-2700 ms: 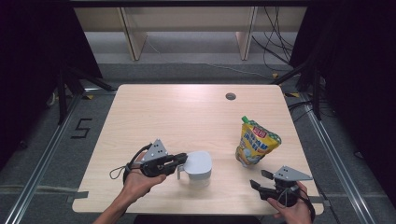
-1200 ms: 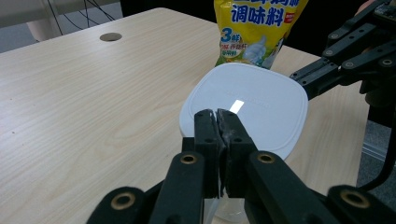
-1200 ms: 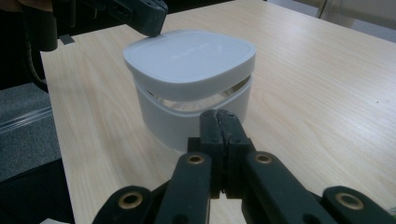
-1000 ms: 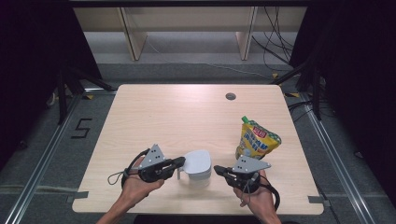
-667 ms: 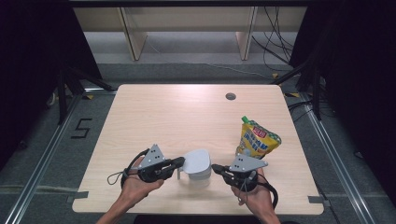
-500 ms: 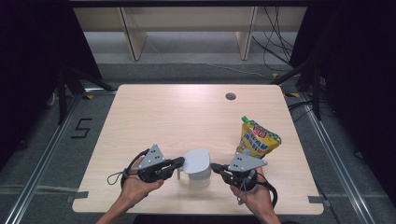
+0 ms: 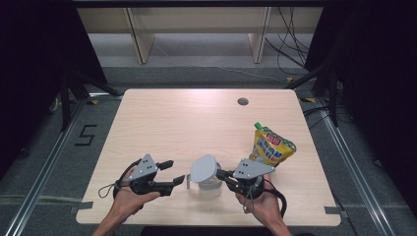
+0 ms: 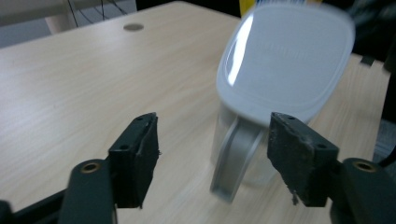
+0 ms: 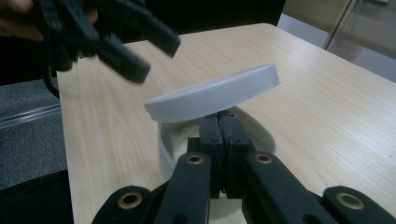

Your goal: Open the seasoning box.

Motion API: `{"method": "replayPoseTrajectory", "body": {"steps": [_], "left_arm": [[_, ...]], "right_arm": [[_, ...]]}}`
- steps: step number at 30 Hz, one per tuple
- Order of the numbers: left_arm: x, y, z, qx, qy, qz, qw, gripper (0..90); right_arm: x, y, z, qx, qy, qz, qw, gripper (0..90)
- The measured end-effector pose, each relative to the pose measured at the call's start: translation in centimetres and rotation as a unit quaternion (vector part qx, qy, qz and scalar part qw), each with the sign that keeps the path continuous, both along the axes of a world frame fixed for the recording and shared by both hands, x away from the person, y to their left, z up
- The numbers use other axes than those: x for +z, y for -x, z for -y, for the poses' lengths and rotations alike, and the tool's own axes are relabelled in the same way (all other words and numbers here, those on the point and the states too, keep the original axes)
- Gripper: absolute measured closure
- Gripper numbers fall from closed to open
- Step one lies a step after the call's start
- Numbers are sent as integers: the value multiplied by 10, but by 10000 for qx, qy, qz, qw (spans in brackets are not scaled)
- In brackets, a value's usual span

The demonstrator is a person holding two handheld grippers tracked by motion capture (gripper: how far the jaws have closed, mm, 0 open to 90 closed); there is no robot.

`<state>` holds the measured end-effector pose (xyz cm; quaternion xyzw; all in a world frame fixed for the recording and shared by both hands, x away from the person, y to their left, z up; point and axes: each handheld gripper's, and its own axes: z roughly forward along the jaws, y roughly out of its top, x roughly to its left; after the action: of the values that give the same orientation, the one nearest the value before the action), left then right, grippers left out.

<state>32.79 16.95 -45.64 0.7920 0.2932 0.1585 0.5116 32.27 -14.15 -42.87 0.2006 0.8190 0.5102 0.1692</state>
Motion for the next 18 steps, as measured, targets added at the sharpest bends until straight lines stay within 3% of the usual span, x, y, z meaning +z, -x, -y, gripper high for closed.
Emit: {"method": "replayPoseTrajectory", "body": {"steps": [1,7,9,11,13,14,15,18], "left_arm": [[-6,1,-1,47,-53,-94,9999,298],[-29,5,-8,133,-389,-217,9989,241],[-34,7,-7,160,-331,-236,9990,237],[-37,11,-4,217,-279,-407,9985,229],[-38,13,-3,142,-408,-380,9983,222],[-38,15,-2,164,-404,-417,9982,219],[-39,14,-1,136,-412,-334,9985,219],[-40,15,0,205,-362,-432,9982,216]], "right_arm": [[1,0,-2,4,-10,20,10000,900],[9,2,-16,79,-21,140,9999,899],[11,3,-21,195,-4,132,9997,894],[11,3,-27,258,6,136,9996,893],[11,4,-32,309,40,101,9995,893],[11,4,-34,265,-5,98,9996,893],[11,4,-36,326,5,150,9994,892],[9,4,-43,433,55,123,9990,887]]}}
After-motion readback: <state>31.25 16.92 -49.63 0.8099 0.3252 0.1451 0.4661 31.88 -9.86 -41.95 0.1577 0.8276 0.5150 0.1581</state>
